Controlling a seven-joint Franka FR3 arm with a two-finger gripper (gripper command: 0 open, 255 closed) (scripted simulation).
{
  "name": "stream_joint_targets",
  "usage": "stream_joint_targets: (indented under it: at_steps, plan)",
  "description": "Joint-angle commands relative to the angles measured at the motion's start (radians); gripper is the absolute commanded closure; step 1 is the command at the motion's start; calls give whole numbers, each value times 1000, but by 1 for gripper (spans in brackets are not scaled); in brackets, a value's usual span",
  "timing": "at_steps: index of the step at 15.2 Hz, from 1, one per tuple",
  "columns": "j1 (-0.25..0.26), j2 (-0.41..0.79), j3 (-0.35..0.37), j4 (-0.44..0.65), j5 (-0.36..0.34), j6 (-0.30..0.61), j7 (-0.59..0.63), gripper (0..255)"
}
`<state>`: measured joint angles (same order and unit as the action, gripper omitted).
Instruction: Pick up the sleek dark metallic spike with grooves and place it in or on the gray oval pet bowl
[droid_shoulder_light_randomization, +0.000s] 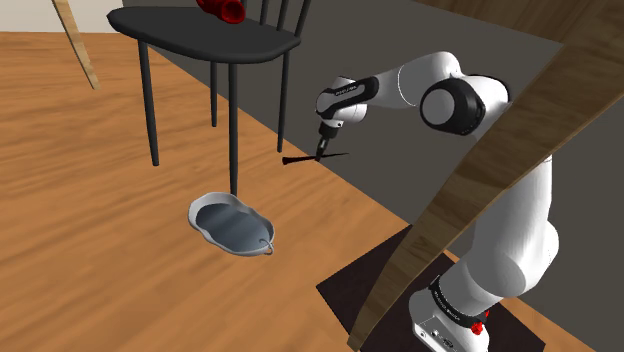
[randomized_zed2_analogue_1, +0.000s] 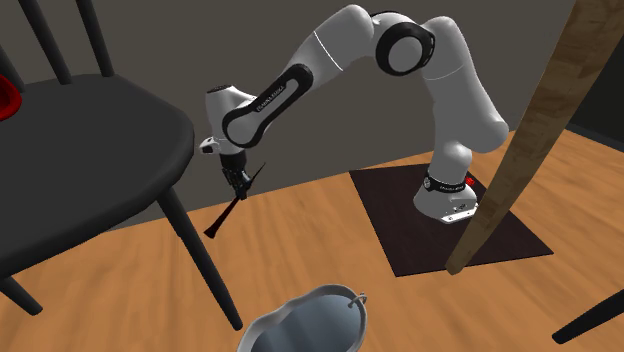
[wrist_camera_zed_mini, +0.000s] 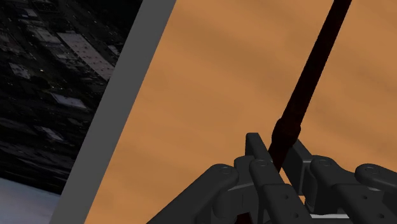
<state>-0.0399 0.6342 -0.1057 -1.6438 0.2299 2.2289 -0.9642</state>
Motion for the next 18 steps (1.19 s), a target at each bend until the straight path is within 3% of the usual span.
stream_joint_targets:
  at_steps: [1,17,18]
  plan:
    - [1,-16,-2,3,-4,-20,4,255]
    - [7,-123,-16,51,-29,-172,33,255]
    - [23,-144,-12,18,-31,-157,50,255]
